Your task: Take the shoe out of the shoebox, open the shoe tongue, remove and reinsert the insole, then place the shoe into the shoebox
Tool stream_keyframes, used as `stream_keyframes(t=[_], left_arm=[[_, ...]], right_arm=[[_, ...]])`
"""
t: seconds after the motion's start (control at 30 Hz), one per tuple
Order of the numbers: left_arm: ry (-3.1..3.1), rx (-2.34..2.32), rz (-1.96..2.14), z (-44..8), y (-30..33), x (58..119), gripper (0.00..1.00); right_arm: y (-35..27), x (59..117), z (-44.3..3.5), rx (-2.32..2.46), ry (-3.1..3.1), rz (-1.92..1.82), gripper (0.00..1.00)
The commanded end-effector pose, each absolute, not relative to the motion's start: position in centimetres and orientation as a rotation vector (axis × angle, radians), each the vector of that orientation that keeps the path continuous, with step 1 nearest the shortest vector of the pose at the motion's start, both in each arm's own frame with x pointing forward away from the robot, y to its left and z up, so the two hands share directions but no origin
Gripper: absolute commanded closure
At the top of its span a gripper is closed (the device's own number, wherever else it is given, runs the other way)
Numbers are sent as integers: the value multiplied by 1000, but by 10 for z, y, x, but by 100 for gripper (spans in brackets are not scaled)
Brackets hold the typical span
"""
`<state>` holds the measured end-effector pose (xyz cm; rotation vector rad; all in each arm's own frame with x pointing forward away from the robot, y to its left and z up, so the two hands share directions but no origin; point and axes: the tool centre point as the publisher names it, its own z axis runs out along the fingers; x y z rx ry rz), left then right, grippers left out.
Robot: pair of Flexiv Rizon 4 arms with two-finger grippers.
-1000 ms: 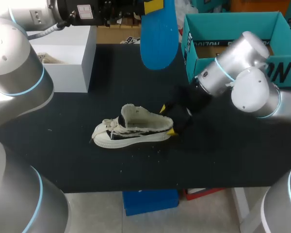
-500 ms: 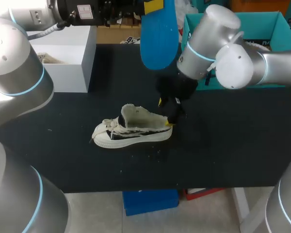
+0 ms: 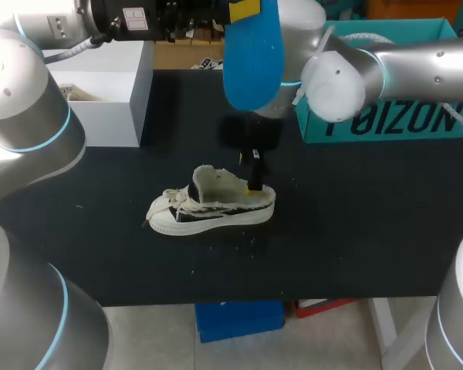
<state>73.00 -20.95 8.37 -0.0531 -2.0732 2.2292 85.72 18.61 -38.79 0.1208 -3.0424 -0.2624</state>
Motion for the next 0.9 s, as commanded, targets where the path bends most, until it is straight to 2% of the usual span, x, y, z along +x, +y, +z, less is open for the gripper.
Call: stream_keyframes(t=[0.03,0.53,0.57,0.63,0.67,0.7,0.9], left_arm=[[-2076,-51,2228,84,-211,730,100],[-2076,-51,2228,84,-211,730,100],[-2076,-51,2228,84,-211,730,100],[-2076,-51,2228,84,-211,730,100],[-2076,-51,2228,84,-211,730,100],[-2076,-51,2228,84,-211,730,100],[-2076,-51,2228,84,-211,730,100]], right_arm=[[203,857,-393,125,-3055,-34,7],[237,859,-400,193,-3037,-96,30],[238,859,-401,197,-3035,-100,35],[241,858,-401,202,-3032,-107,55],[242,858,-401,202,-3031,-109,69],[242,857,-402,212,-3026,-118,100],[241,856,-403,245,-3016,-172,100]])
